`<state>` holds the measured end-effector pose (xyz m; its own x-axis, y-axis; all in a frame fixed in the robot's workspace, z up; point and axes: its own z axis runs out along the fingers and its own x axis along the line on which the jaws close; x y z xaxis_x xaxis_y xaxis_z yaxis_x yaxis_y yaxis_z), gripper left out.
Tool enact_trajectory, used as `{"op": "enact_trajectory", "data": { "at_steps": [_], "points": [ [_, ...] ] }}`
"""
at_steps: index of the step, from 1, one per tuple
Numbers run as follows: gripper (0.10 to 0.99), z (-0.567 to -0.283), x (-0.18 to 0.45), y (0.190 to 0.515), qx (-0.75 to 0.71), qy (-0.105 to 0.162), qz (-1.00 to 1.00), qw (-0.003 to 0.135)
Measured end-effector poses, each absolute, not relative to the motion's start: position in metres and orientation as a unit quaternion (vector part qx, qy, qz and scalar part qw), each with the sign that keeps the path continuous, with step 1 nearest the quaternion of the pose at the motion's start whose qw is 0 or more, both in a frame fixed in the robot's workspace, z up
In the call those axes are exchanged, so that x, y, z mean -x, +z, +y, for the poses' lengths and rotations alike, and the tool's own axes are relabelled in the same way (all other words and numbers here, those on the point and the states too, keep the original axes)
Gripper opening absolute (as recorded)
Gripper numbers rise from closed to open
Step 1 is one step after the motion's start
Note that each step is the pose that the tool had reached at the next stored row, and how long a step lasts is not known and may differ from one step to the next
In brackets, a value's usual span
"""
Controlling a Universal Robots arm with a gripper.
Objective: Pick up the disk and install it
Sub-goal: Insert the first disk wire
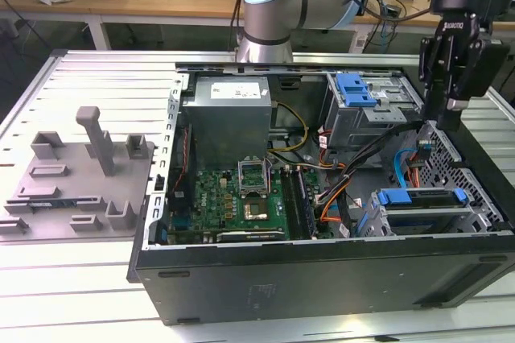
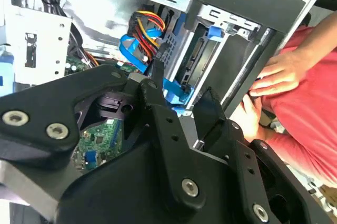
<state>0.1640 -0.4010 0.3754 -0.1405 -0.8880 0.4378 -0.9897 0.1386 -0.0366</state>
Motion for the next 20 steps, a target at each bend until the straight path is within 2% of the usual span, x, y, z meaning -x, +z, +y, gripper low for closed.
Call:
{"op": "enact_trajectory", "data": {
  "at_steps": [8, 20],
  "points": [
    [0.502, -0.401, -0.16, 0.369, -0.653, 0.173, -0.722, 0.147],
    [0.502, -0.4, -0.157, 0.362, -0.651, 0.181, -0.721, 0.149]
  ]
}}
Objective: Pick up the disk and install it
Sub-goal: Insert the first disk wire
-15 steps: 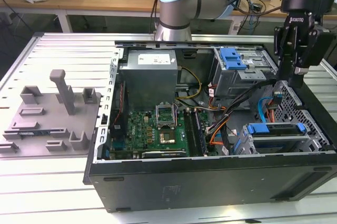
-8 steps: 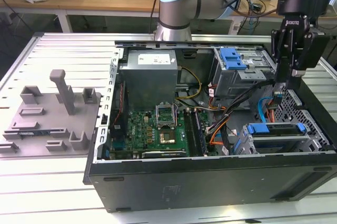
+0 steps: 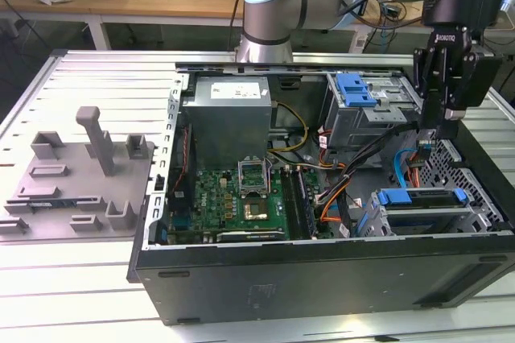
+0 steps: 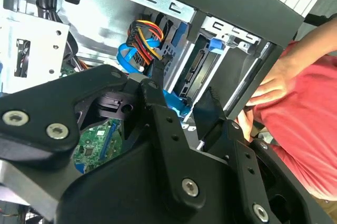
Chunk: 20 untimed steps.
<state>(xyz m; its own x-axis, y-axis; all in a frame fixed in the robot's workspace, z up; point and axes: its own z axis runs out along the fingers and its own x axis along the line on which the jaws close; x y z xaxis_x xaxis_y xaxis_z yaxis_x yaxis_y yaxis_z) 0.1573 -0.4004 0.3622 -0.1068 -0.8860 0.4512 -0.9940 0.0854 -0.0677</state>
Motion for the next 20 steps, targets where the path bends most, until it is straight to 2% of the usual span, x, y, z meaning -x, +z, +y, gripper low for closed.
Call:
{"op": "enact_trajectory", "data": {
  "at_steps": [13, 14, 16, 20],
  "points": [
    [0.502, -0.397, -0.157, 0.353, -0.639, 0.18, -0.732, 0.153],
    [0.486, -0.397, -0.157, 0.353, -0.639, 0.18, -0.732, 0.153],
    [0.349, -0.397, -0.157, 0.352, -0.639, 0.181, -0.732, 0.154],
    [0.349, -0.397, -0.158, 0.349, -0.639, 0.181, -0.732, 0.154]
  ]
}}
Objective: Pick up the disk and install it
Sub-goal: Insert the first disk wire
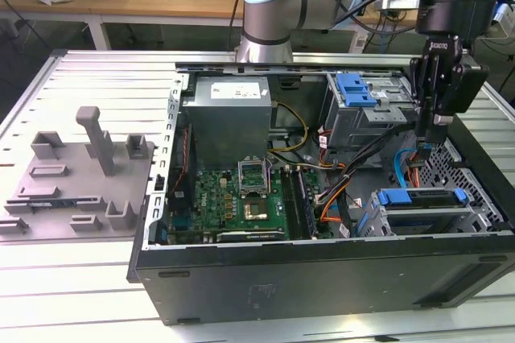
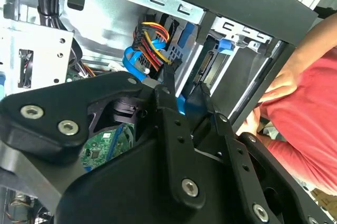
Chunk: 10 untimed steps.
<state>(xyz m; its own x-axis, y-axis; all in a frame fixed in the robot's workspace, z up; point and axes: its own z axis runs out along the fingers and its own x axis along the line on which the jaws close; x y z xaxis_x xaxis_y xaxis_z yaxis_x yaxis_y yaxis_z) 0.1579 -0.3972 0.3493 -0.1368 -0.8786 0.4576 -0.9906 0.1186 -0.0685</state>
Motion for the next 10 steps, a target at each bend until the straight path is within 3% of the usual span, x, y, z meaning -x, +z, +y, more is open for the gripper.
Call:
{"op": "enact_trajectory", "data": {
  "at_steps": [9, 10],
  "points": [
    [0.349, -0.394, -0.159, 0.341, -0.638, 0.183, -0.731, 0.156],
    [0.349, -0.385, -0.159, 0.338, -0.636, 0.193, -0.729, 0.164]
  ]
}}
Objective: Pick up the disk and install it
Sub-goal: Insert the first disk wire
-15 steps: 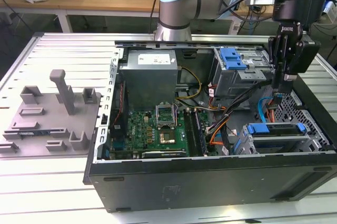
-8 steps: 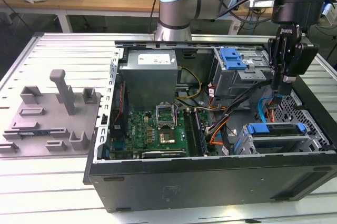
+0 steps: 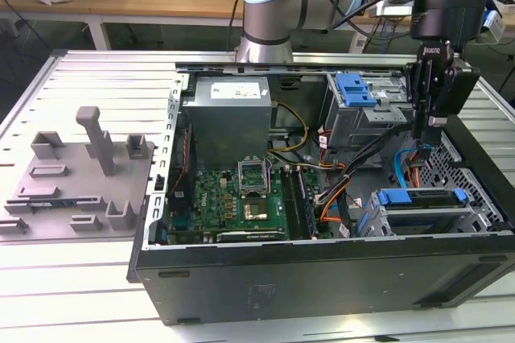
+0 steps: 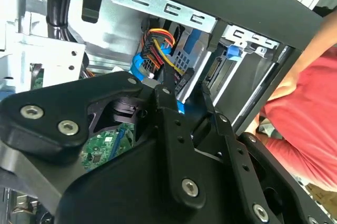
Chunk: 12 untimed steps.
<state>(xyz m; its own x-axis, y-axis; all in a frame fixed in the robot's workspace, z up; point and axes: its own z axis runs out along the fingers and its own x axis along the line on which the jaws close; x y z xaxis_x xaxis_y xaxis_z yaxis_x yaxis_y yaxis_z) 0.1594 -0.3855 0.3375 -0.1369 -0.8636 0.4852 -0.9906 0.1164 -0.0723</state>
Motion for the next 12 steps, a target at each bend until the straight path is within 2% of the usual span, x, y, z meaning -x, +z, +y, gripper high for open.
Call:
{"op": "enact_trajectory", "data": {
  "at_steps": [4, 12],
  "points": [
    [0.349, -0.3818, -0.1598, 0.3339, -0.638, 0.21, -0.72, 0.177],
    [0.349, -0.3814, -0.1593, 0.3321, -0.637, 0.211, -0.719, 0.178]
  ]
}}
